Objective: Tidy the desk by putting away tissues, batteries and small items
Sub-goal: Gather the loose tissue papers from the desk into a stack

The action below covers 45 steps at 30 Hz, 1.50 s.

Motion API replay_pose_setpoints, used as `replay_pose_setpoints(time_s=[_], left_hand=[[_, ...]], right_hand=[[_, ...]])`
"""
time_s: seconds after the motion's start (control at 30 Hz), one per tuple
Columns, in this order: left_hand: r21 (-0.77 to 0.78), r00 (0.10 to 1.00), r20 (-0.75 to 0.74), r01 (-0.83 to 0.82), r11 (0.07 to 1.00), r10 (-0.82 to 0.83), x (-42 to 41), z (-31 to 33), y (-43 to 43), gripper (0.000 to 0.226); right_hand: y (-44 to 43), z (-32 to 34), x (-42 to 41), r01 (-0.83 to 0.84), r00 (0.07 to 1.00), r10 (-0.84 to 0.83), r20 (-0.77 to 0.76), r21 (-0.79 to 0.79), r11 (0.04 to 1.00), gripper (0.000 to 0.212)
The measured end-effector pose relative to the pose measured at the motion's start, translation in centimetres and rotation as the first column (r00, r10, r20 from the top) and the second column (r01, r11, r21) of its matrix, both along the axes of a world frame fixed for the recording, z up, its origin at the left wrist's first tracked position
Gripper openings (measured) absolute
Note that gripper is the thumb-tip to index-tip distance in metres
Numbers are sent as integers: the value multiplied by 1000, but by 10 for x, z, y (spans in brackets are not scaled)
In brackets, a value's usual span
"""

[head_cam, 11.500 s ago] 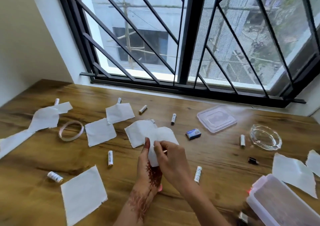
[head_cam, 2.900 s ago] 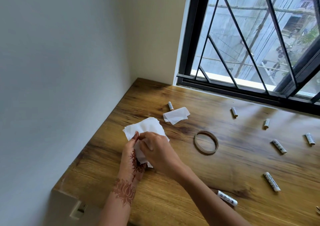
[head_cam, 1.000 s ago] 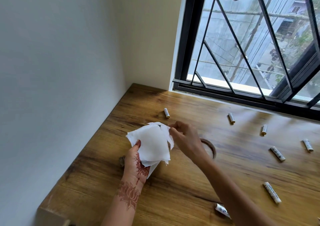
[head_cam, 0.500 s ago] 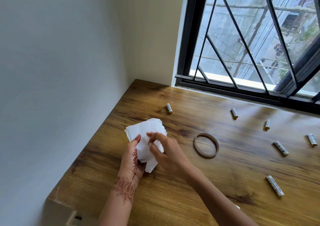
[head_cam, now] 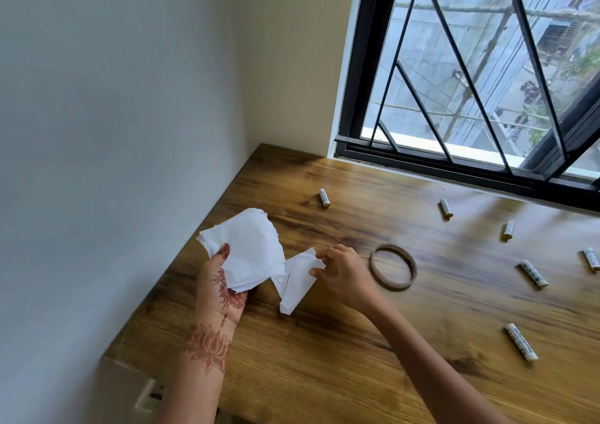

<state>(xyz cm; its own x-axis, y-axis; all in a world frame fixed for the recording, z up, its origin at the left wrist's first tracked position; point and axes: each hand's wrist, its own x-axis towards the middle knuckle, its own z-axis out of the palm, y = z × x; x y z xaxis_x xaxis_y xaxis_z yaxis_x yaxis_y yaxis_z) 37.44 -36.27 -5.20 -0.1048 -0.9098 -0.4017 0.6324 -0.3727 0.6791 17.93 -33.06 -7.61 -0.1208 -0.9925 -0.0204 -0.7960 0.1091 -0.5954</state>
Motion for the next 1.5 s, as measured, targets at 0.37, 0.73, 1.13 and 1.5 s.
replay_pose_setpoints(time_s=[0.37, 0.73, 1.13, 1.5], left_hand=[[55, 999, -39, 8, 998, -6, 3, -5, 4, 41], [74, 999, -43, -28, 997, 32, -2, -6, 6, 41], [62, 998, -57, -10, 998, 13, -2, -3, 11, 40], [44, 998, -57, 36, 998, -34, -13, 2, 8, 34]], right_hand=[[-5, -15, 7, 84, 996, -86, -24, -83, 993, 11], [-11, -15, -1, 16, 1000, -19, -20, -111, 994, 25], [-31, -6, -7, 160, 932, -176, 318, 77, 984, 6], [-21, 28, -30, 421, 638, -329, 696, 42, 906, 7]])
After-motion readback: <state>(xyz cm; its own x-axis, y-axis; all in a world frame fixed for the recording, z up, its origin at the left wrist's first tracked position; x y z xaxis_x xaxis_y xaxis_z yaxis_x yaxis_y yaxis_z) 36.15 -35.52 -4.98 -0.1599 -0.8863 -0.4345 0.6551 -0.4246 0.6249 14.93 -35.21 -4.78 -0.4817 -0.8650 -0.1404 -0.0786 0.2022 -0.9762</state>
